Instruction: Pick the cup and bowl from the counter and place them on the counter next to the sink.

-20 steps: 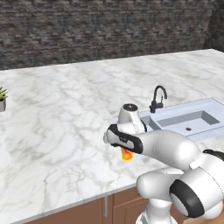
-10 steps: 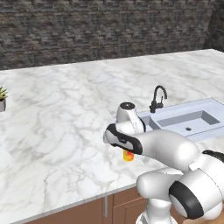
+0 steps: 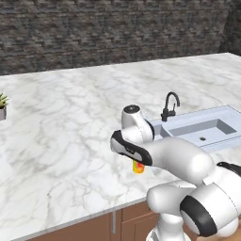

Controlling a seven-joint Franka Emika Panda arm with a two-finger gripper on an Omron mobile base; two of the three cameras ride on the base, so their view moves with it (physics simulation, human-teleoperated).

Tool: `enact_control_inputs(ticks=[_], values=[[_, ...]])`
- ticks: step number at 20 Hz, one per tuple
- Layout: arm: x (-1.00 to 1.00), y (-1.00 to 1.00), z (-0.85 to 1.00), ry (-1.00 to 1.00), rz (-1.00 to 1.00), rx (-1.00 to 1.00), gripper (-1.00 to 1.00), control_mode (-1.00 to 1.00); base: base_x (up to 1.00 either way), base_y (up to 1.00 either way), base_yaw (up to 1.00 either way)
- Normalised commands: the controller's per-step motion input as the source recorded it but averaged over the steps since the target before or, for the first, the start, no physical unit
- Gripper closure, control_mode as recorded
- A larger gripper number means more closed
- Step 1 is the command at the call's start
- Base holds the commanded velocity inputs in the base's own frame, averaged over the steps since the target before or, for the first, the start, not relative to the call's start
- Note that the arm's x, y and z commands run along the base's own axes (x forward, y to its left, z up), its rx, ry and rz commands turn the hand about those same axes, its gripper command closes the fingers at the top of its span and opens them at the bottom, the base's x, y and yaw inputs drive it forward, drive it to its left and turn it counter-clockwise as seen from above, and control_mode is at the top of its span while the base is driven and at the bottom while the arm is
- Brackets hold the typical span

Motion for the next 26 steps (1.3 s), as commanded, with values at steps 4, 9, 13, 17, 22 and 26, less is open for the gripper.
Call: enact_control_inputs(ticks=[4, 9, 13, 17, 22, 26], values=[[0.02, -0.03, 0.21, 0.0, 0.0, -0.06, -1.0, -1.0, 0.0, 0.0, 0.0], [-0.3, 0.0, 0.28, 0.0, 0.01, -0.01, -1.0, -1.0, 0.0, 0.0, 0.0], [-1.0, 0.0, 0.28, 0.0, 0.07, 0.01, -1.0, -1.0, 0.0, 0.0, 0.0], [-1.0, -0.01, 0.33, 0.0, 0.07, 0.01, -1.0, -1.0, 0.0, 0.0, 0.0], [-0.72, -0.26, 0.25, 0.0, 0.04, 0.0, -1.0, -1.0, 0.0, 0.0, 0.0], [-0.3, -0.67, 0.2, 0.0, 0.0, 0.01, -1.0, -1.0, 0.0, 0.0, 0.0]])
